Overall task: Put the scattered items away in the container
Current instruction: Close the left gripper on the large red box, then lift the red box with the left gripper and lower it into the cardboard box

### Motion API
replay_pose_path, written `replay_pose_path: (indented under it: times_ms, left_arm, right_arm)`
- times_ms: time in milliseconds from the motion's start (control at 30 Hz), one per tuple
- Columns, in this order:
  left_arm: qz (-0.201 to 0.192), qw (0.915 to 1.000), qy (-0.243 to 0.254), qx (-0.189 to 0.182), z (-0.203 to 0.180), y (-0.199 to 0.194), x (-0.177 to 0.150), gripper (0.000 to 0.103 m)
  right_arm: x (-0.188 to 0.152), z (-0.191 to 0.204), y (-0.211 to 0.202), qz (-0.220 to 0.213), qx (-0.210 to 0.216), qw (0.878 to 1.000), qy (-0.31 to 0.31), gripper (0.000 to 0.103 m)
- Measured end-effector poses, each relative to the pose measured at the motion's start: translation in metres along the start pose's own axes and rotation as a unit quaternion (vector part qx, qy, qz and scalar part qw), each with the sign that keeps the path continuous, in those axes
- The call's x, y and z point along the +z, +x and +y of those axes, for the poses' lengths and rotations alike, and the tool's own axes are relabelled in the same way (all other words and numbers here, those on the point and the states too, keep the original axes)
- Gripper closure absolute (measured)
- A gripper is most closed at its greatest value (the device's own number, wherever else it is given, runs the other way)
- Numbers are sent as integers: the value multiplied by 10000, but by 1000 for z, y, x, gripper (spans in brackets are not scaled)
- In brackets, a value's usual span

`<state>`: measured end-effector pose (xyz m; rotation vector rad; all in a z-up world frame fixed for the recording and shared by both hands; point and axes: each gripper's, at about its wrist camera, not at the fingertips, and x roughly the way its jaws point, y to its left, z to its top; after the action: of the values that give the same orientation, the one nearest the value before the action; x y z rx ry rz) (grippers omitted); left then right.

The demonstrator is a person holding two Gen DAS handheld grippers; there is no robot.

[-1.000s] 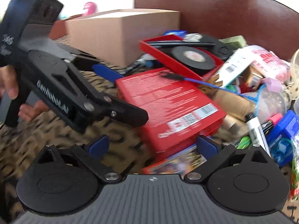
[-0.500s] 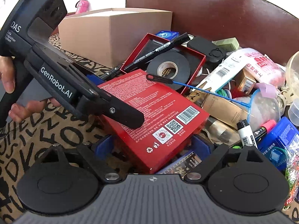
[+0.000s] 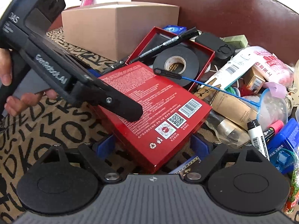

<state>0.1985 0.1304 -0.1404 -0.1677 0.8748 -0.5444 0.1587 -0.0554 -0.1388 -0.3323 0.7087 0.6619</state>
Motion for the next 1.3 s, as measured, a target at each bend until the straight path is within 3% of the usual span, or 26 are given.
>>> replay_pose_path:
  times_ms: [100, 233, 333, 633, 800, 1033, 1300]
  left_arm:
    - [6, 9999, -106, -62, 6, -2, 1, 9]
    - [-47, 10000, -29, 10, 4, 3, 1, 3]
    - [-135, 9998, -95, 76, 2, 0, -1, 7]
    - [-236, 9989, -356, 194, -4, -32, -28, 12]
    - [-476, 9970, -569, 204, -3, -62, -35, 12]
    - [-1161, 9912, -441, 464, -1, -123, -9, 11]
    - [-1896, 9761, -391, 992, 33, -181, 54, 9]
  right_arm:
    - [1, -2, 2, 87, 60, 9999, 119, 13]
    - [4, -4, 9, 149, 105, 9993, 337, 13]
    - [4, -1, 6, 158, 46, 9990, 406, 15]
    - [0, 23, -16, 266, 111, 9993, 251, 22]
    - [10, 40, -34, 146, 166, 9997, 64, 22]
    - [61, 55, -58, -364, 233, 9986, -307, 23]
    - [161, 65, -47, -855, 361, 9934, -674, 23]
